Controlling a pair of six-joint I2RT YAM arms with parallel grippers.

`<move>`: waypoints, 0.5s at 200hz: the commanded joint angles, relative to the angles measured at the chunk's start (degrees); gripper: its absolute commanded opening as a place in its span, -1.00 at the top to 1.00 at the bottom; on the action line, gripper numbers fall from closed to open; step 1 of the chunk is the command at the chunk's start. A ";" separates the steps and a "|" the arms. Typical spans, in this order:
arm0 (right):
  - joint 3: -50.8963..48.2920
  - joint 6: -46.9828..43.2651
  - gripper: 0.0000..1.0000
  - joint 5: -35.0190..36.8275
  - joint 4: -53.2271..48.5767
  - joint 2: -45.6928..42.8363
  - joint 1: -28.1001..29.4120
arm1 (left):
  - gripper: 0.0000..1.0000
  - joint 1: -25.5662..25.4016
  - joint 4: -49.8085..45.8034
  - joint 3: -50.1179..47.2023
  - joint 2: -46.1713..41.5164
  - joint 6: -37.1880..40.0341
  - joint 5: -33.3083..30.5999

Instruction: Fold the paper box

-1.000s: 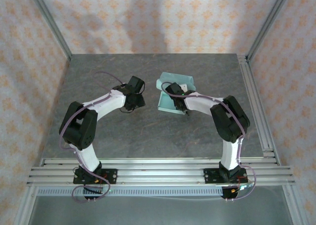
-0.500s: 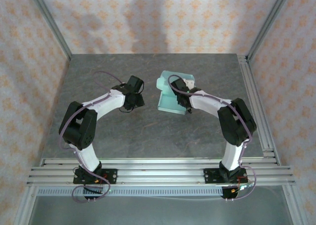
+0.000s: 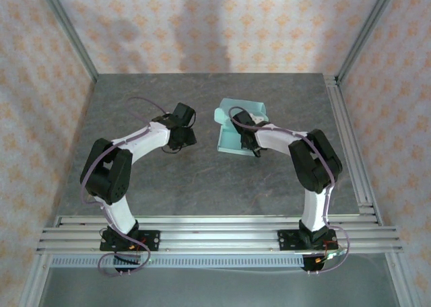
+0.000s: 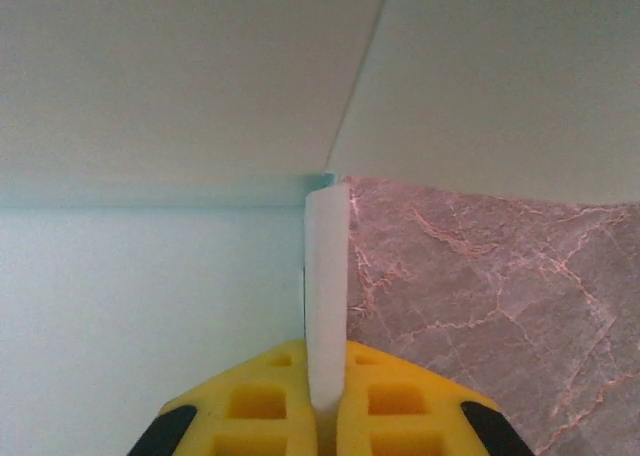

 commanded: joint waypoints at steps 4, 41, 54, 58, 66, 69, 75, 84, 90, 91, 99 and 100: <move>0.00 -3.61 0.88 0.15 -2.99 0.92 0.11 | 0.04 0.58 0.36 -0.85 -1.98 0.60 -0.43; 1.53 -6.38 0.90 3.21 -5.13 3.99 1.03 | 0.04 0.75 0.49 -0.51 -1.81 0.68 -0.41; 3.35 -8.10 0.88 6.22 -6.90 5.89 2.60 | 0.04 0.75 0.42 -0.48 -1.84 0.68 -0.41; 3.96 -8.64 0.87 7.16 -7.52 6.42 3.07 | 0.04 0.75 0.38 -0.51 -1.82 0.73 -0.51; 4.86 -9.47 0.86 8.47 -8.25 7.28 3.81 | 0.04 0.82 0.43 -0.55 -1.87 0.70 -0.52; 5.00 -9.72 0.86 8.61 -8.41 7.45 4.00 | 0.04 0.83 0.42 -0.57 -1.85 0.71 -0.52; 4.83 -9.93 0.86 8.37 -7.97 7.47 4.16 | 0.04 0.84 0.43 -0.58 -1.81 0.68 -0.45; 3.70 -10.19 0.86 6.93 -6.28 6.64 4.16 | 0.04 0.79 0.52 -0.62 -1.83 0.68 -0.50; 2.94 -10.36 0.86 6.09 -5.09 5.80 4.08 | 0.04 0.88 0.47 -0.71 -1.98 0.69 -0.59; 2.84 -10.39 0.86 5.87 -4.87 5.65 4.12 | 0.04 0.86 0.50 -0.74 -2.02 0.69 -0.60; 2.08 -10.87 0.86 4.40 -3.53 4.62 4.07 | 0.04 0.92 0.47 -0.85 -2.31 0.77 -0.58; 1.98 -10.91 0.86 4.14 -3.39 4.53 4.07 | 0.04 0.92 0.45 -0.90 -2.28 0.77 -0.59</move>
